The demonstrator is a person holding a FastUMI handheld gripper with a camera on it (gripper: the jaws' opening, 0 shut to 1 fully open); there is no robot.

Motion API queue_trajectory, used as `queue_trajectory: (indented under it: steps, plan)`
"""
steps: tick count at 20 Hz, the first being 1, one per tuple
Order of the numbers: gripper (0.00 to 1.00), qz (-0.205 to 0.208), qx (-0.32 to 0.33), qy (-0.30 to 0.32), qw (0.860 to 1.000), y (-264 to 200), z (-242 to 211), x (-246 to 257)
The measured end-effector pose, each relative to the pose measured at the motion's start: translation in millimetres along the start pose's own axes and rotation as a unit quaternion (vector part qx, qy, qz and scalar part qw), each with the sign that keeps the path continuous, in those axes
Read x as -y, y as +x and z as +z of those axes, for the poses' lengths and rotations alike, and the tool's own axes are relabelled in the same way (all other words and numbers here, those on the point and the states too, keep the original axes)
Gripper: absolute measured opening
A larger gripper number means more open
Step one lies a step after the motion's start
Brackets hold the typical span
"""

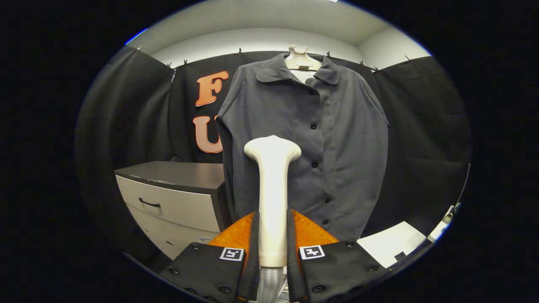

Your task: Iron the clothes twice with a garment steamer, once on the left side and once on the right side.

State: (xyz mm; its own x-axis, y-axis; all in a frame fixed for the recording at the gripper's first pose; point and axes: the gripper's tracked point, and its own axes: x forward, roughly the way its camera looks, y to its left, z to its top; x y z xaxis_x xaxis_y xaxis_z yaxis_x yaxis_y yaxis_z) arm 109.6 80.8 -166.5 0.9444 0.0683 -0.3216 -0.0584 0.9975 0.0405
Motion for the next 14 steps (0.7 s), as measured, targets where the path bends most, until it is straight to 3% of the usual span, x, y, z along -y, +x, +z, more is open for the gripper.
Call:
queue_trajectory:
  steps: [14]
  plan:
    - [0.35,-0.013,-0.085,0.011,0.996,-1,-89,3]
